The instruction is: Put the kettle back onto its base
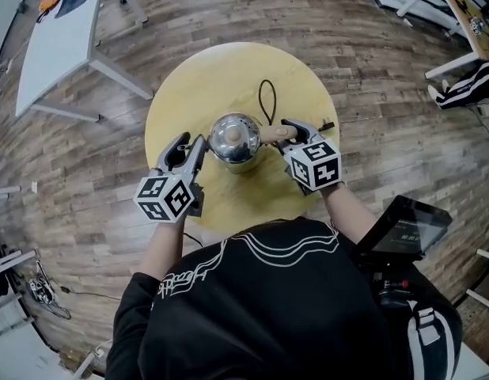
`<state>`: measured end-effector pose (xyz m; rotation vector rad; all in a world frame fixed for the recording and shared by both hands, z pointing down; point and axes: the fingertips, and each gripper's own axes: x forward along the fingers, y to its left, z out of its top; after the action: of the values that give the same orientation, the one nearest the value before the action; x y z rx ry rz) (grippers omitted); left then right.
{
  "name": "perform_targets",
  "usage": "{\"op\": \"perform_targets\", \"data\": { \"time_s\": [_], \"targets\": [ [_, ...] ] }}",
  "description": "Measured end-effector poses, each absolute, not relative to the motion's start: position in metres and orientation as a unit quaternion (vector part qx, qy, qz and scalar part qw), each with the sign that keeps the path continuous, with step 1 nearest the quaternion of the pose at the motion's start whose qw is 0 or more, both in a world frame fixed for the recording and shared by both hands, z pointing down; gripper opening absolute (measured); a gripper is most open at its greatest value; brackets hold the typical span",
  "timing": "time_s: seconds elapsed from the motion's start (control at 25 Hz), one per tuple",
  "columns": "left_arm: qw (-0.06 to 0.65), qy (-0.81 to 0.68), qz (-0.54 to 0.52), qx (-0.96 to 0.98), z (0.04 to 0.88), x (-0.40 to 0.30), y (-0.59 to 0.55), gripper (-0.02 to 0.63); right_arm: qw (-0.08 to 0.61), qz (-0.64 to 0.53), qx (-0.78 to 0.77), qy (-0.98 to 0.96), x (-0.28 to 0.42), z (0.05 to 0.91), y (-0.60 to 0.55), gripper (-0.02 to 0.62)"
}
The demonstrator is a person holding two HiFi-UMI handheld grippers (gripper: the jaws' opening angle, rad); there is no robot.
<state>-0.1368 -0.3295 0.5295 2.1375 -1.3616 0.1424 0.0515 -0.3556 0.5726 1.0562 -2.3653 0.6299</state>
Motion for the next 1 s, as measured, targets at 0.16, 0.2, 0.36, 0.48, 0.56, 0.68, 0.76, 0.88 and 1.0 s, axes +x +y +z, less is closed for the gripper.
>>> {"op": "perform_targets", "data": {
  "time_s": [0.16, 0.2, 0.36, 0.48, 0.56, 0.68, 0.76, 0.88, 1.0],
  "targets": [
    [0.28, -0.528, 0.036, 0.801, 0.522, -0.146, -0.329, 0.224, 0.238, 0.222, 0.391, -0.861, 0.054, 0.57, -0.35, 0.157],
    [0.278, -0.529, 0.036, 0.801, 0.522, -0.147, -0.328, 0.226, 0.235, 0.222, 0.392, -0.861, 0.055, 0.568, -0.348, 0.165],
    [0.272, -0.534, 0.03, 0.8, 0.517, -0.152, -0.321, 0.23, 0.227, 0.216, 0.397, -0.863, 0.061, 0.558, -0.342, 0.181],
    [0.274, -0.534, 0.027, 0.8, 0.515, -0.154, -0.311, 0.229, 0.223, 0.214, 0.41, -0.858, 0.07, 0.55, -0.335, 0.183],
    [0.273, -0.529, 0.027, 0.803, 0.513, -0.153, -0.3, 0.229, 0.215, 0.216, 0.423, -0.853, 0.076, 0.544, -0.326, 0.183],
    [0.27, -0.511, 0.029, 0.815, 0.508, -0.148, -0.277, 0.229, 0.199, 0.217, 0.431, -0.853, 0.08, 0.529, -0.302, 0.181],
    [0.266, -0.493, 0.029, 0.828, 0.5, -0.142, -0.26, 0.229, 0.185, 0.213, 0.426, -0.86, 0.074, 0.512, -0.284, 0.181],
    [0.254, -0.461, 0.028, 0.85, 0.48, -0.133, -0.233, 0.227, 0.159, 0.205, 0.408, -0.875, 0.058, 0.482, -0.252, 0.181],
    [0.234, -0.439, 0.019, 0.867, 0.455, -0.129, -0.205, 0.209, 0.134, 0.202, 0.392, -0.887, 0.042, 0.454, -0.218, 0.162]
  ]
}}
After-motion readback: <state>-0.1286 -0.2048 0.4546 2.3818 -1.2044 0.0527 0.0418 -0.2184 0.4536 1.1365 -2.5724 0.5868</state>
